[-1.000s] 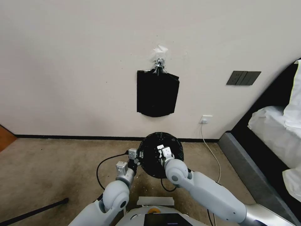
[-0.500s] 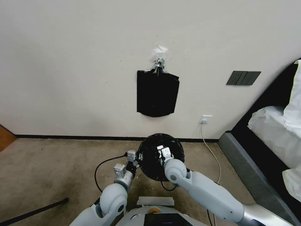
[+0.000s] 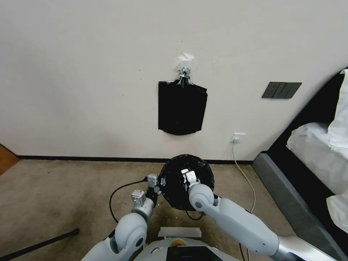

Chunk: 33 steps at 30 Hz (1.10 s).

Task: Place a trash bag onto the trash bin.

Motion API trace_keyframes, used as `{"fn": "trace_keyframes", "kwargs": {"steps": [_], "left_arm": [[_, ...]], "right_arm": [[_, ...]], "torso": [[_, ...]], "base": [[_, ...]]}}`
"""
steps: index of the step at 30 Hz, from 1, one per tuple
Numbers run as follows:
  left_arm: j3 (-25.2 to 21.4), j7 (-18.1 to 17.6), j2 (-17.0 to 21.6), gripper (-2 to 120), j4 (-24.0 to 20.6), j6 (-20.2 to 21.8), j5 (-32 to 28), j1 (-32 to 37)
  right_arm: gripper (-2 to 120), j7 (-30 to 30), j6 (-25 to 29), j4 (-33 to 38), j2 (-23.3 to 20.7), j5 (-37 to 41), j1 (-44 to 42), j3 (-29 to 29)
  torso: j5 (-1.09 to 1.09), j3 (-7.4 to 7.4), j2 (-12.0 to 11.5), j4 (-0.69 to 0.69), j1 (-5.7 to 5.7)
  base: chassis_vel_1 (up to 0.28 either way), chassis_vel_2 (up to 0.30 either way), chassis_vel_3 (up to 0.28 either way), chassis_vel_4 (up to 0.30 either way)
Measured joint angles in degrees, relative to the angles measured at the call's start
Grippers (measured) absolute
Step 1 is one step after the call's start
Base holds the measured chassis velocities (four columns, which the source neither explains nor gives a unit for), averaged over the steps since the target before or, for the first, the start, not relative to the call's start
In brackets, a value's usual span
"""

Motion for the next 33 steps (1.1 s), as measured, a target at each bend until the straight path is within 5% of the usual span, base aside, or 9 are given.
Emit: {"fn": "trace_keyframes", "kwargs": {"steps": [24,33], "left_arm": [[0.01,-0.27,-0.06,0,-0.86,0.64,-2.92,0.13],[-0.55,-2.21,-0.5,0,-2.13,1.87,-8.6,0.47]], "right_arm": [[0,-1.11,0.02,-2.76,1.11,-1.06,0.08,-0.1],[0,-1.19,0.03,-3.11,0.91,-1.14,-0.28,0.1]], "torso": [[0.0,0.0,0.0,0.0,0.0],[0.0,0.0,0.0,0.0,0.0]], "base": [[0.0,0.0,0.0,0.0],[0.0,0.0,0.0,0.0]]}}
